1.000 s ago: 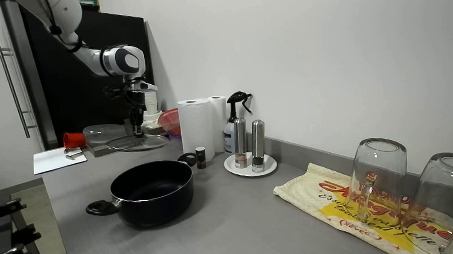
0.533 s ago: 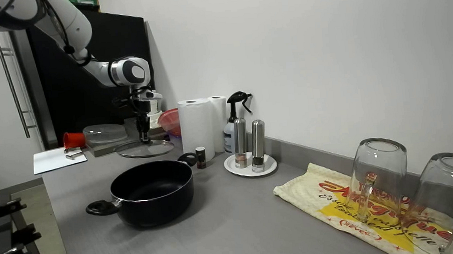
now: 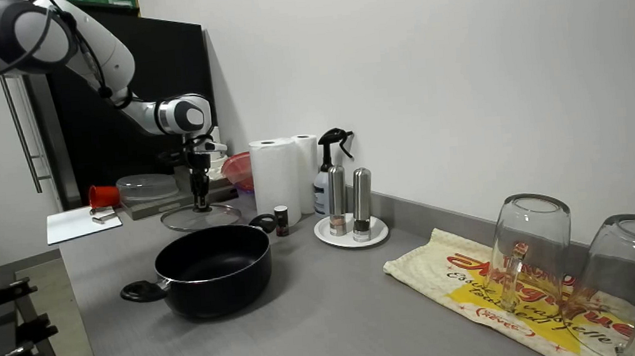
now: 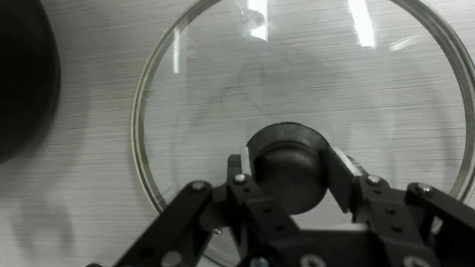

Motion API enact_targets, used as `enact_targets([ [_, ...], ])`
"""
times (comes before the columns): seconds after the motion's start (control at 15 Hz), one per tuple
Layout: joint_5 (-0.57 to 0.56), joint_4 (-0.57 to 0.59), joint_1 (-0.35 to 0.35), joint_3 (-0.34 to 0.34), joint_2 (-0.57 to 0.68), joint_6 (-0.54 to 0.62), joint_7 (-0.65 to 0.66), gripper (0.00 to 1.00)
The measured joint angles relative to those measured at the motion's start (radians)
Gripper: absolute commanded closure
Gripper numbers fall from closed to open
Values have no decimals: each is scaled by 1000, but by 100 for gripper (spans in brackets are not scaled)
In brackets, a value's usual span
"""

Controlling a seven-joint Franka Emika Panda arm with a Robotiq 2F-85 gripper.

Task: Take the lid off of the pot

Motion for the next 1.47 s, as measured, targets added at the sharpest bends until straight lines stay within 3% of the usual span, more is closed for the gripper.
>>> enact_targets([
  [1.47,11,230,52,-21,173,-38,62,75],
])
